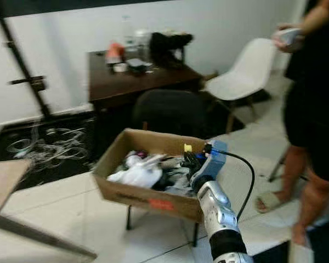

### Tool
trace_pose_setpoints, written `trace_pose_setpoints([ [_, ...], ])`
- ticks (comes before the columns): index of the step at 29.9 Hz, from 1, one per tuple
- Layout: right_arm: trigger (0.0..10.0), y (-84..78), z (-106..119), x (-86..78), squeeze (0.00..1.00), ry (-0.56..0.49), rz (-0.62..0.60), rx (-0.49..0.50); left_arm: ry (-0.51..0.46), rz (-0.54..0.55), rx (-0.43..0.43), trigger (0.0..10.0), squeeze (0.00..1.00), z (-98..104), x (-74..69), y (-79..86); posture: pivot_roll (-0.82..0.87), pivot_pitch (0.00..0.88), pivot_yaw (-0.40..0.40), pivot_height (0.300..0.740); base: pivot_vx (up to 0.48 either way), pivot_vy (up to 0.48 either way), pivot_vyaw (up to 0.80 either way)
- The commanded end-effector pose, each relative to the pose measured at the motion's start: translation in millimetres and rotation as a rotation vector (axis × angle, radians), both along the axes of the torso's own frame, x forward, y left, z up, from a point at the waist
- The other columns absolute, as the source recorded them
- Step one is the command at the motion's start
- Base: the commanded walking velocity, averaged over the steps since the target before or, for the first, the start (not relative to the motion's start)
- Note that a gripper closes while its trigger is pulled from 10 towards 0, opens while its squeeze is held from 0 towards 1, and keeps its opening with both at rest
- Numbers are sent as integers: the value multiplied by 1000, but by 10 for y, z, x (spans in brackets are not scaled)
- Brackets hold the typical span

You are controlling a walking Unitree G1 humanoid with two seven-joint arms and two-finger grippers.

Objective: Picking trash to rubbish bin

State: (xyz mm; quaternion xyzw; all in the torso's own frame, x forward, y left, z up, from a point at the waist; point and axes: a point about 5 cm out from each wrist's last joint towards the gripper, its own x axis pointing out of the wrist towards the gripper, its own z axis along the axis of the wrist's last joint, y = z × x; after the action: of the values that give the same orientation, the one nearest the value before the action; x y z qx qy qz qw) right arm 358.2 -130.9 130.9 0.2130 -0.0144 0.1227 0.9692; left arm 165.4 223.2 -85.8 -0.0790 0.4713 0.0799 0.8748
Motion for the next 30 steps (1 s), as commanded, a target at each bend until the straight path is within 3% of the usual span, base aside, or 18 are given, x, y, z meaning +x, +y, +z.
trace_pose_setpoints([
  [1,10000,83,-34,-9,0,14,19,15,31,0,10,10000,0,-27,-76,32,-152,81,97,740,0,0,0],
  [7,10000,72,-25,0,0,9,19,15,25,-34,7,10000,0,-27,-66,3,-152,76,94,740,55,0,0],
  [25,10000,34,4,27,0,3,4,4,25,-37,2,10000,0,-33,-61,-35,-158,68,89,740,480,0,0],
  [30,10000,30,2,36,0,11,7,-8,18,-20,1,10000,0,-30,-52,-36,-159,68,88,740,334,0,-800],
])
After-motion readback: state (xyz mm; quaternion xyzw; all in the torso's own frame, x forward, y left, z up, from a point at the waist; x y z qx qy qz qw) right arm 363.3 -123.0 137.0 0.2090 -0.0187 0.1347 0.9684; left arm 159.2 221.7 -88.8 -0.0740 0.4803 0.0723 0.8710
